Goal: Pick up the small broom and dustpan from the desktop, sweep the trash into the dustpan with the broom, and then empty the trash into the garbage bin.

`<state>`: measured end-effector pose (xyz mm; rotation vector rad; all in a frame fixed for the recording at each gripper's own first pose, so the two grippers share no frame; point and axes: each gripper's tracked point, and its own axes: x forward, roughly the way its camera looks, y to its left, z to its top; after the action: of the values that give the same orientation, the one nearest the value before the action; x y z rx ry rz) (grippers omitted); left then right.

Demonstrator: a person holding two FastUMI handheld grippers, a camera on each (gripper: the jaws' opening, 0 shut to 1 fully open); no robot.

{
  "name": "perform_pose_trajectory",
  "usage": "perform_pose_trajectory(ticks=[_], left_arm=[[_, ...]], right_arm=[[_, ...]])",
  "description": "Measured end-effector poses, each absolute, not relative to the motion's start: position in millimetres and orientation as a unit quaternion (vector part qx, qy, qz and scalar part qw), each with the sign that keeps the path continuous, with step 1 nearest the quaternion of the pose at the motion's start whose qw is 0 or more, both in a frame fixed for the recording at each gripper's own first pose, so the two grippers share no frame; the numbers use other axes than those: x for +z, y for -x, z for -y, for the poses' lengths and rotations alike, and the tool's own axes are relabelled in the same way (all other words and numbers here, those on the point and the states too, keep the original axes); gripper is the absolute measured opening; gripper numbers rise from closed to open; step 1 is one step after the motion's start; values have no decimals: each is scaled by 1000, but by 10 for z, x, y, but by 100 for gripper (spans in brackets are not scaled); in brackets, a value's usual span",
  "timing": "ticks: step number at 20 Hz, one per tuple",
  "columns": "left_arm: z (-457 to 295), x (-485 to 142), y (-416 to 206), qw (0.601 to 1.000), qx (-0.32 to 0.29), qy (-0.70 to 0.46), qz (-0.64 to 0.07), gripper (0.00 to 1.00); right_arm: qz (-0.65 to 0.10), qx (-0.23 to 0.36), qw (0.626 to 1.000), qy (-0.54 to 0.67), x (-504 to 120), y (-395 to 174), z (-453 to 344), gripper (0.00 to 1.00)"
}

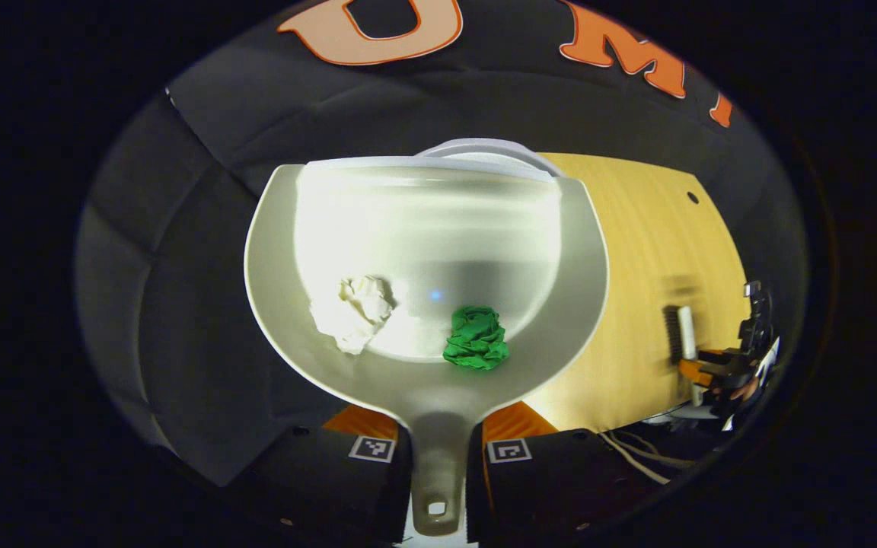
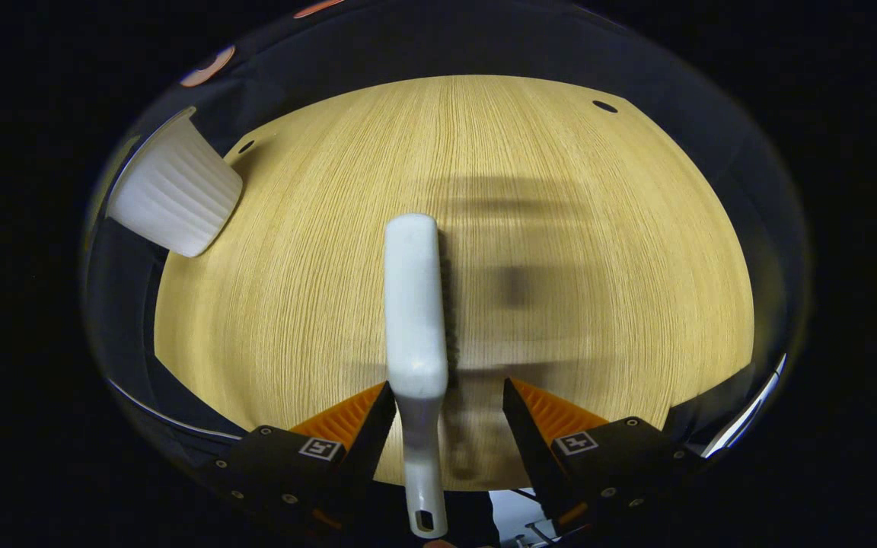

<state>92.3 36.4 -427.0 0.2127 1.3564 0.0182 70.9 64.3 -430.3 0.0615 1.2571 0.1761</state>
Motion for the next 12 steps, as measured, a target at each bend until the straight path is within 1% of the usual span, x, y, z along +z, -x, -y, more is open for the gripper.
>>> perform_pose_trajectory(ticks=[3, 4, 6, 8, 12], left_arm=[[-663, -4428, -951, 755, 31, -175, -631, 30], [-656, -4495, -990, 756, 28, -190, -626, 30], [-664, -4440, -960, 745, 36, -242, -620, 30], [-672, -4373, -1089, 726, 52, -322, -606, 30], [-580, -4334, -1261, 681, 52, -465, -563, 29]], right_arm=[[-575, 79, 813, -42, -4250, -732, -613, 87], [-573, 76, 814, -46, -4251, -731, -603, 88], [-573, 69, 815, -49, -4230, -719, -569, 90], [-570, 64, 818, -49, -4211, -727, -523, 91], [-578, 65, 812, -53, -4231, -653, -550, 92]])
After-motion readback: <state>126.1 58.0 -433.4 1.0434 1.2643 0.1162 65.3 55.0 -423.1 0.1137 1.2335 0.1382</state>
